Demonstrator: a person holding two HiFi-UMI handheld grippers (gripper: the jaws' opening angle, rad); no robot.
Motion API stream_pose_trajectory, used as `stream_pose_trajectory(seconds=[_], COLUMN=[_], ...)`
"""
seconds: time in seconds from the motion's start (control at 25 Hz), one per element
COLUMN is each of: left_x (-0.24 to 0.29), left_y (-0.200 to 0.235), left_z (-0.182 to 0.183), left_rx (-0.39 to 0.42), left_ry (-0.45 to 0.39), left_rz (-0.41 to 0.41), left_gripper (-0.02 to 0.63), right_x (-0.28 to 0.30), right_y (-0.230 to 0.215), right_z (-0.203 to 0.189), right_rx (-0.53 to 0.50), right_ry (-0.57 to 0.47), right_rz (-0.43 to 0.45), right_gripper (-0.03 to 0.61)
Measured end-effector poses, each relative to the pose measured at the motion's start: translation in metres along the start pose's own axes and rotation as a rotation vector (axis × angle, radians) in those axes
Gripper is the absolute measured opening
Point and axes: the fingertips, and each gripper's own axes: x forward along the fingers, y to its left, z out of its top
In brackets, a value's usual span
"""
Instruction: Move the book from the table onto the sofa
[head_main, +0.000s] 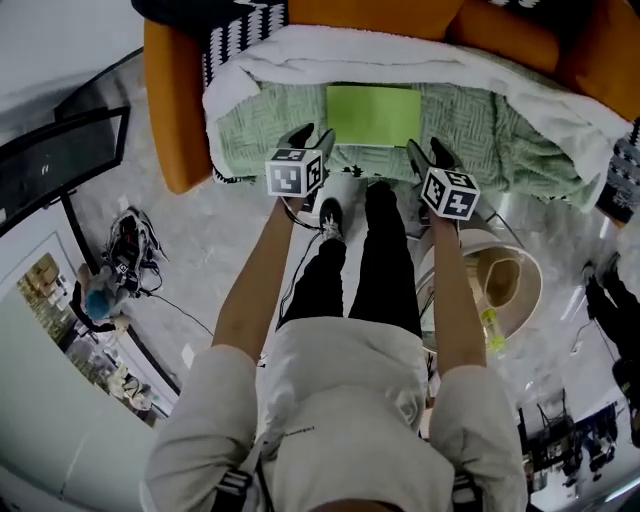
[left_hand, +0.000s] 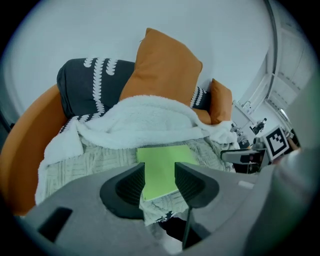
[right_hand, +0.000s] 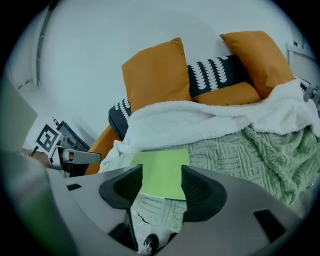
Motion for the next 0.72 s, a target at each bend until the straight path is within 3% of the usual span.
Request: stream_pose_trajectory(seconds=[0.24, 0.4, 0.6, 0.72], left_x=[-0.052, -0.082, -0.122, -0.147], left_y=[-0.023, -0.034, -0.052, -0.062], left_z=[0.018, 0.017, 0.03, 0.027], left_rx=[0.071, 0.066, 0.123, 0.158], left_ry=[-0.037, -0.062, -0.153, -0.199], left_rz=[-0.037, -0.051, -0.063, -0.077], left_gripper=[0.192, 0.192, 0.181, 0.178], right_x=[-0.04, -0.069, -0.097, -0.115], right_y=[0.037, 0.063, 0.089, 0.098], right_z=[0.016, 0.016, 0.013, 0.005], right_rx=[-0.003, -0.019, -0.149, -0.148], right_ry=[-0.038, -0.06, -0.083, -0.111], right_rz=[-0.013, -0.026, -0.062, -0.096], right_gripper=[0.233, 0.233, 0.233, 0.233])
